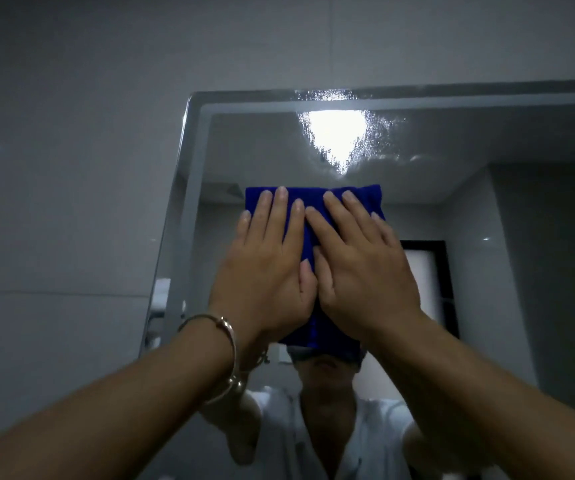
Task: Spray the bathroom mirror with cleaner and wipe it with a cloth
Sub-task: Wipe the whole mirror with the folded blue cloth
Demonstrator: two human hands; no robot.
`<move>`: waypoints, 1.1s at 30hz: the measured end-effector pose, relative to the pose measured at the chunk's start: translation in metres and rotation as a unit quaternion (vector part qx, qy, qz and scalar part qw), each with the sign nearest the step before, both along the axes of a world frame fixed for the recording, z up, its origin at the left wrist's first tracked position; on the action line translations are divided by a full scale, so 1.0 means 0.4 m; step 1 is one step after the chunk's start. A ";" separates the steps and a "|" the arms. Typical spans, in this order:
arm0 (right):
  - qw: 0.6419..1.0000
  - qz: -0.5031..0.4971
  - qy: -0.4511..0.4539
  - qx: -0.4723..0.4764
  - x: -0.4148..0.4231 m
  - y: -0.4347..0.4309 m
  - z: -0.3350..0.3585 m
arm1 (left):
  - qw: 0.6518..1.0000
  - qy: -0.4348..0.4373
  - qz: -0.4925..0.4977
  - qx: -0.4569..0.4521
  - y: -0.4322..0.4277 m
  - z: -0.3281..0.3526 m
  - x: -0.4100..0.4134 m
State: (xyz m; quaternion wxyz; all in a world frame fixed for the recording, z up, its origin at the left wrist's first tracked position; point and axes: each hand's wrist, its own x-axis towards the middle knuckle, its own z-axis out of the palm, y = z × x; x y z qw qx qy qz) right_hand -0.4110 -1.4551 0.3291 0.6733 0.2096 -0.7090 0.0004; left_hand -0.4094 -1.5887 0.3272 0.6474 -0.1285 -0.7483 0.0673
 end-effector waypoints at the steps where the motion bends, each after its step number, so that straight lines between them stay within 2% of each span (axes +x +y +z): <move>1: 1.000 -0.004 -0.004 -0.001 0.001 0.001 0.024 | 1.000 -0.002 0.009 -0.003 0.000 0.027 -0.001; 10: 0.999 -0.019 0.009 -0.025 -0.016 0.037 0.370 | 1.000 -0.002 -0.015 0.011 0.042 0.367 -0.006; 13: 0.998 -0.018 0.020 -0.051 -0.014 0.035 0.426 | 1.000 -0.006 -0.015 -0.006 0.043 0.435 0.003; 18: 0.997 -0.009 0.033 -0.064 -0.023 0.032 0.416 | 0.999 0.029 -0.031 -0.014 0.039 0.423 -0.001; 33: 0.997 -0.006 0.012 -0.072 -0.009 0.044 0.234 | 1.000 -0.003 -0.030 0.002 0.064 0.249 0.006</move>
